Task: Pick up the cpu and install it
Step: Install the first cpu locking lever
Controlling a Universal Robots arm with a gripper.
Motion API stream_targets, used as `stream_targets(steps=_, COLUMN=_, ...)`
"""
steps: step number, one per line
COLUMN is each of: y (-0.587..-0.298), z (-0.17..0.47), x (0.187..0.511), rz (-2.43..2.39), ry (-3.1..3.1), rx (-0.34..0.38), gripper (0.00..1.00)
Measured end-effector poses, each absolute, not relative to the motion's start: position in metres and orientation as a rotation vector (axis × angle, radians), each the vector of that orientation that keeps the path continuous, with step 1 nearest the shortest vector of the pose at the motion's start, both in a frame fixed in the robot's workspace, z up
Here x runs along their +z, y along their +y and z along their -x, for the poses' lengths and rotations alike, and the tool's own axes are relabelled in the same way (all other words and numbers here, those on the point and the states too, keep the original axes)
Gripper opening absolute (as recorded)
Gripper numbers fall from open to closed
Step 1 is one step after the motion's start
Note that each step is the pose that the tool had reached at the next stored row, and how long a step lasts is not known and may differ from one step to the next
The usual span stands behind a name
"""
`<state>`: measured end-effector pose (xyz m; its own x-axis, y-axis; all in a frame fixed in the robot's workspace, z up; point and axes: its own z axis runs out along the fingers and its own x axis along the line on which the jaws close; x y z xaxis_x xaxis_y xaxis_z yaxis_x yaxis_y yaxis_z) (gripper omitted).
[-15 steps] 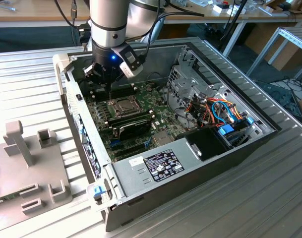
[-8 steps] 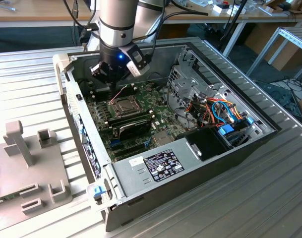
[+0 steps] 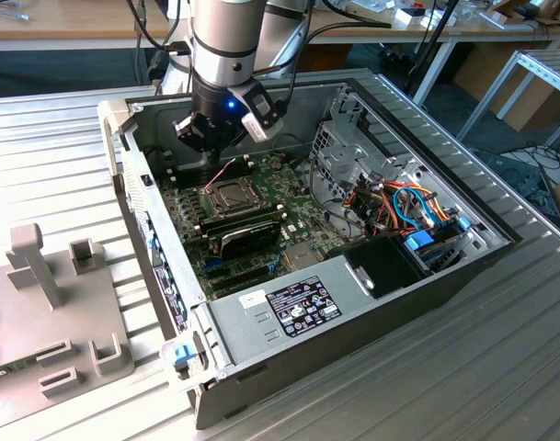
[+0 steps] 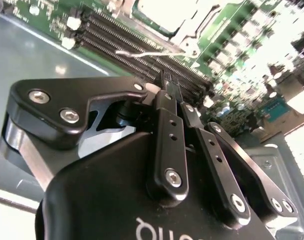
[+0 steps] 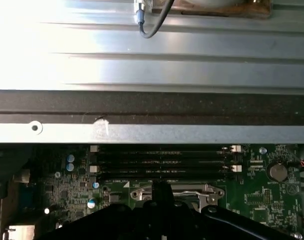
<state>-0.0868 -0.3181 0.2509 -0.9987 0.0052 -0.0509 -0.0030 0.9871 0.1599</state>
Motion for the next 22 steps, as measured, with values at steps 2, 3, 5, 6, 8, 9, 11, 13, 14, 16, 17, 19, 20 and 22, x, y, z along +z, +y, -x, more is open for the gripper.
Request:
stream_targets(steps=2, y=-0.3181, z=0.0869, x=0.2509, rz=-0.002, ry=3.082, rx=0.242, gripper=0.11)
stream_targets(steps=3, y=-0.3182, z=0.0868, x=0.2509, rz=-0.002, ry=3.087, rx=0.218, gripper=0.11)
stream_targets(steps=5, y=-0.3182, z=0.0868, x=0.2509, rz=-0.002, ry=3.102, rx=0.159, gripper=0.11)
stream_targets(steps=6, y=-0.3182, z=0.0868, x=0.2509, rz=-0.002, ry=3.111, rx=0.130, gripper=0.11)
stream_targets(steps=8, y=-0.3182, z=0.0867, x=0.2509, rz=-0.001, ry=3.119, rx=0.098, gripper=0.11)
stream_targets(steps=9, y=-0.3183, z=0.0865, x=0.2509, rz=0.000, ry=3.119, rx=0.098, gripper=0.11)
stream_targets(steps=11, y=-0.3182, z=0.0859, x=0.2509, rz=0.001, ry=3.119, rx=0.114, gripper=0.11)
stream_targets(steps=13, y=-0.3181, z=0.0846, x=0.2509, rz=0.004, ry=3.118, rx=0.124, gripper=0.11)
stream_targets(steps=14, y=-0.3182, z=0.0819, x=0.2509, rz=0.013, ry=3.119, rx=0.133, gripper=0.11)
stream_targets(steps=16, y=-0.3183, z=0.0805, x=0.2509, rz=0.019, ry=3.119, rx=0.149, gripper=0.11)
stream_targets(steps=17, y=-0.3183, z=0.0803, x=0.2509, rz=0.020, ry=3.118, rx=0.158, gripper=0.11)
stream_targets(steps=19, y=-0.3186, z=0.0799, x=0.2509, rz=0.023, ry=3.116, rx=0.193, gripper=0.11)
stream_targets(steps=20, y=-0.3187, z=0.0795, x=0.2509, rz=0.024, ry=3.115, rx=0.207, gripper=0.11)
stream_targets(steps=22, y=-0.3187, z=0.0792, x=0.2508, rz=0.025, ry=3.118, rx=0.211, gripper=0.11)
